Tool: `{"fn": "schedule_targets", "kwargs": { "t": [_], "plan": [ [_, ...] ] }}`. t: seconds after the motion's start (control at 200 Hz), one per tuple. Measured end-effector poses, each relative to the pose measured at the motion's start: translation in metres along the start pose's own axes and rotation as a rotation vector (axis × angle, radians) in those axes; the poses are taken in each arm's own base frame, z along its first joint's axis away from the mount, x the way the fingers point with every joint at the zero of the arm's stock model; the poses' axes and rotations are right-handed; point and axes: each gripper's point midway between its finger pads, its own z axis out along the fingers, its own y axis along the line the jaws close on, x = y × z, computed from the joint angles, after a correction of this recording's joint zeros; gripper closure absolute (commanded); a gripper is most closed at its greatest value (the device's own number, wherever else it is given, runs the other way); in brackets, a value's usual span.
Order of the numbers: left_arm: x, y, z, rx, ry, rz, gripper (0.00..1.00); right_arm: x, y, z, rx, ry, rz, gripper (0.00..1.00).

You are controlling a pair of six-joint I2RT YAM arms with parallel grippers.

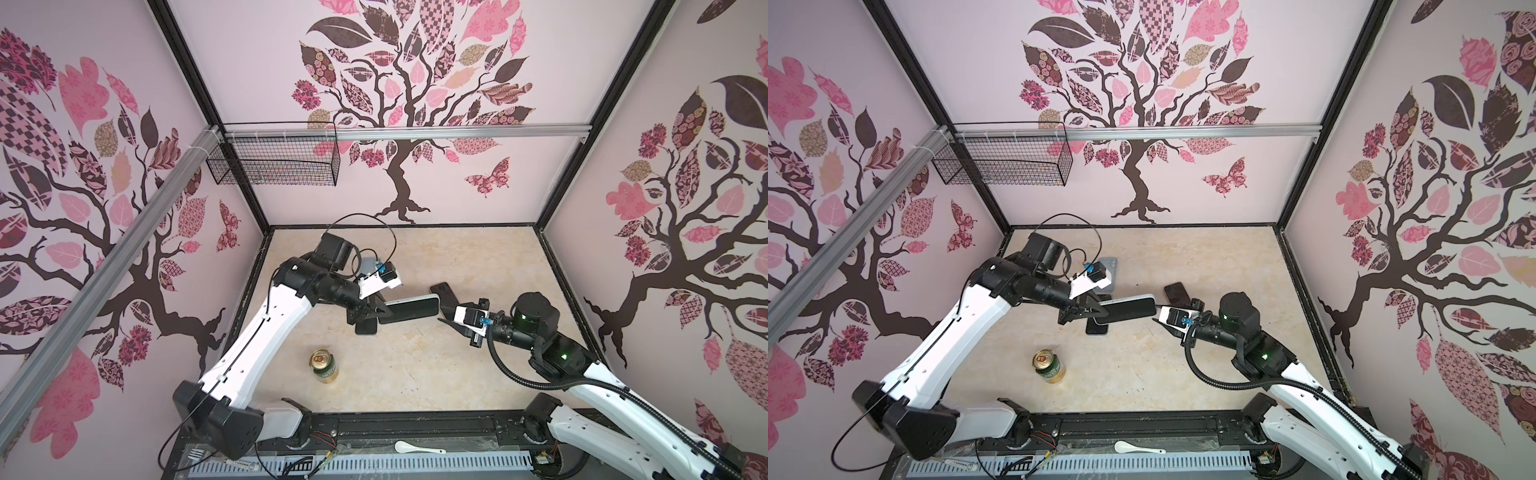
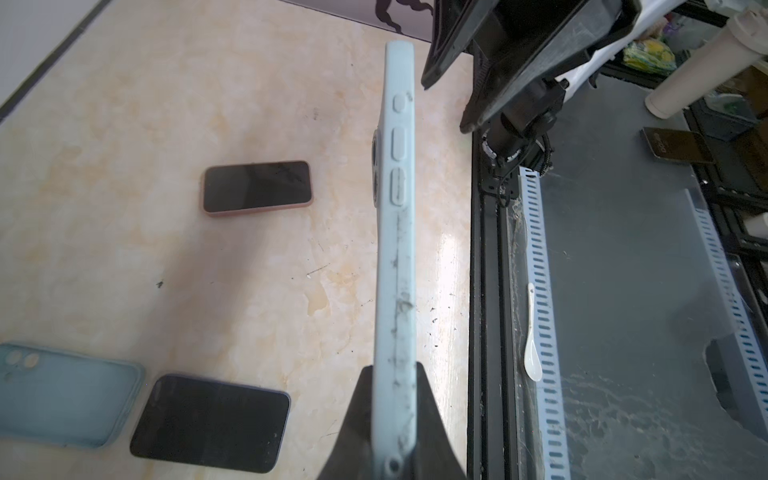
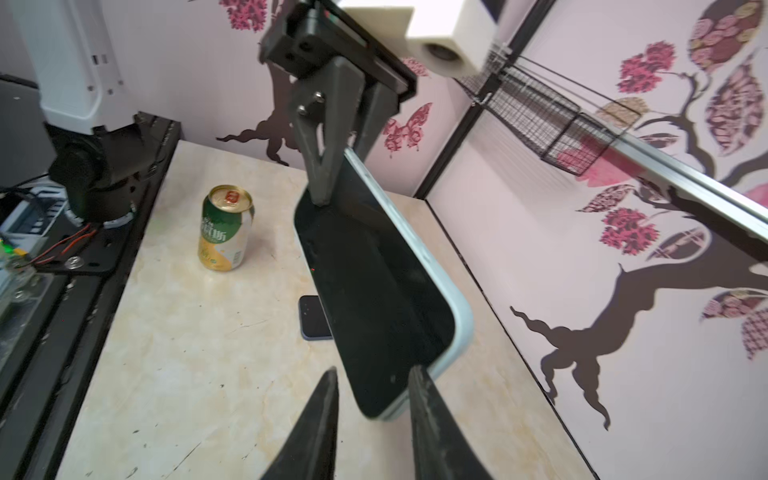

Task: Take the phone out of the phone case

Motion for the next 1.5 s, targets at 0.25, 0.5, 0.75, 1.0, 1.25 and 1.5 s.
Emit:
{"fn": "schedule_targets", "kwargs": {
  "t": [0.25, 0.5, 0.75, 1.0, 1.25, 1.5],
  "plan": [
    [-0.008, 0.001, -0.015, -0.203, -0.219, -0.005, 1.00, -0.022, -0.021, -0.005, 0.115, -0.141, 0.224, 0.62],
    [-0.022, -0.001, -0.030, -0.281, -0.410, -0.016, 1.00, -0.034, -0.016, -0.004, 0.080, -0.286, 0.290, 0.55],
    [-0.035, -0.007, -0.032, -0.231, -0.483, -0.007, 1.00, -0.046, -0.020, -0.003, 0.083, -0.347, 0.236, 0.47],
    [-0.036, -0.014, -0.024, -0.149, -0.485, -0.002, 1.00, -0.041, -0.020, 0.003, 0.081, -0.333, 0.221, 0.48],
    [-0.037, -0.018, -0.023, -0.119, -0.488, 0.004, 1.00, -0.046, -0.022, 0.000, 0.096, -0.353, 0.207, 0.50],
    [-0.034, -0.019, -0.018, -0.091, -0.477, 0.005, 1.00, -0.047, -0.023, 0.000, 0.097, -0.356, 0.205, 0.50]
  ]
}}
